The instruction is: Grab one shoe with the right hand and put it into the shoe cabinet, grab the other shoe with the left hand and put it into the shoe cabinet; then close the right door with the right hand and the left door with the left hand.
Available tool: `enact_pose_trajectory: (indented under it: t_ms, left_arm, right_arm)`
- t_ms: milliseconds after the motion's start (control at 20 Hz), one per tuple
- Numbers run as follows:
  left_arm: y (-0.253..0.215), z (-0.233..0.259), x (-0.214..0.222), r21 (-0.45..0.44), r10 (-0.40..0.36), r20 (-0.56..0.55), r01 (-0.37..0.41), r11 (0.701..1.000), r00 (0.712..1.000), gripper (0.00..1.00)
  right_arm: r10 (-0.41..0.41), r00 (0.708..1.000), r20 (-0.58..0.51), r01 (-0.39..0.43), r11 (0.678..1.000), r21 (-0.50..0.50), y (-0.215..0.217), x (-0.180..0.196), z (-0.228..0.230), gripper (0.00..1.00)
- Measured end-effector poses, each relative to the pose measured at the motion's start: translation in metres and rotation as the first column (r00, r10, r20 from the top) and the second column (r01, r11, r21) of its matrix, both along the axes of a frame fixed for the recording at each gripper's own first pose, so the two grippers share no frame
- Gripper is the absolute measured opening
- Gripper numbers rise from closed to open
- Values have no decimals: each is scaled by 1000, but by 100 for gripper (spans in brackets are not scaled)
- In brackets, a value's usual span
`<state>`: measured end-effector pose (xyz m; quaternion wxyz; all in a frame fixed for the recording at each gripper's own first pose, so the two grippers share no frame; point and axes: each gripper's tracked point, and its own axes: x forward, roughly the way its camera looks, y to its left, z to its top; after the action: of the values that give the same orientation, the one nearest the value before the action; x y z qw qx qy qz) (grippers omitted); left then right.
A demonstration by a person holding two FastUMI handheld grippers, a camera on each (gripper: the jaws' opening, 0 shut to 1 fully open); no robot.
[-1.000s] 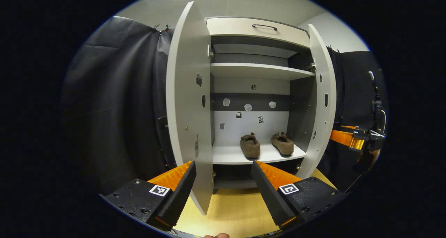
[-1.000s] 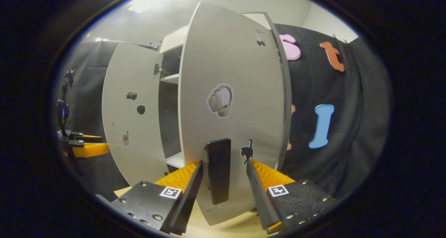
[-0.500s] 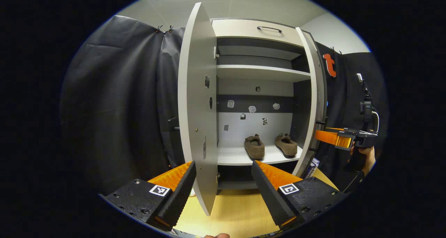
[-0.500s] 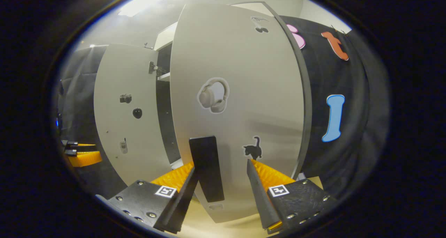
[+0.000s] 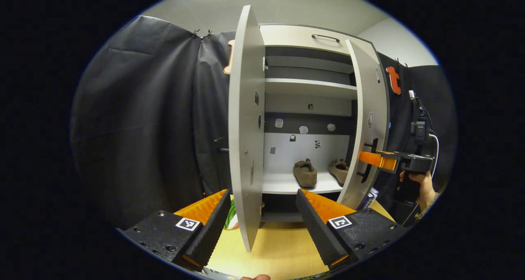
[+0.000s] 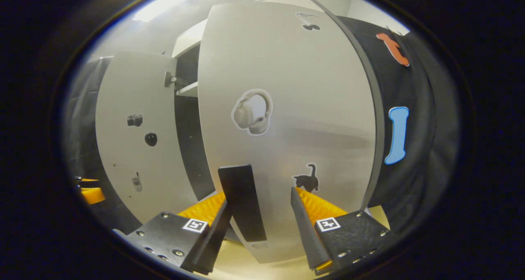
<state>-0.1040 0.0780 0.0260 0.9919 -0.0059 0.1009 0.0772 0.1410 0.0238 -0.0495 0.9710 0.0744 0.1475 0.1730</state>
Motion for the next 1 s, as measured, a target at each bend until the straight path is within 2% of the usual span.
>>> enact_pose_trajectory:
  t_ms: [250,300,350,450,550,650,750,850,1000]
  left_arm:
    - [24,6,-10,13,52,13,-52,999,999,98]
    - [30,8,-14,16,64,16,-65,998,998,100]
    - [35,9,-14,17,77,20,-77,997,997,100]
    - [47,12,-17,16,101,25,-102,995,995,98]
    - [59,11,-15,17,122,30,-123,992,992,98]
    - [72,8,-11,19,140,32,-141,990,990,100]
    - [82,6,-4,15,138,47,-139,990,989,99]
    - [90,5,0,8,132,54,-133,991,990,96]
    - [96,-3,10,-3,95,50,-95,995,994,96]
  right_arm:
    - [-29,1000,6,29,1000,-11,13,22,-4,81]
    - [-43,999,12,43,999,-21,12,26,-4,81]
    - [-58,998,17,59,998,-33,13,28,-4,84]
    - [-84,996,29,86,995,-52,13,35,-5,84]
    - [-103,994,39,106,992,-66,15,34,-7,82]
    - [-117,992,44,120,990,-72,15,36,-9,84]
    - [-127,991,50,131,988,-78,16,38,-10,82]
    - [-135,990,52,139,987,-83,16,40,-12,85]
    - [-149,987,55,154,984,-90,17,41,-12,83]
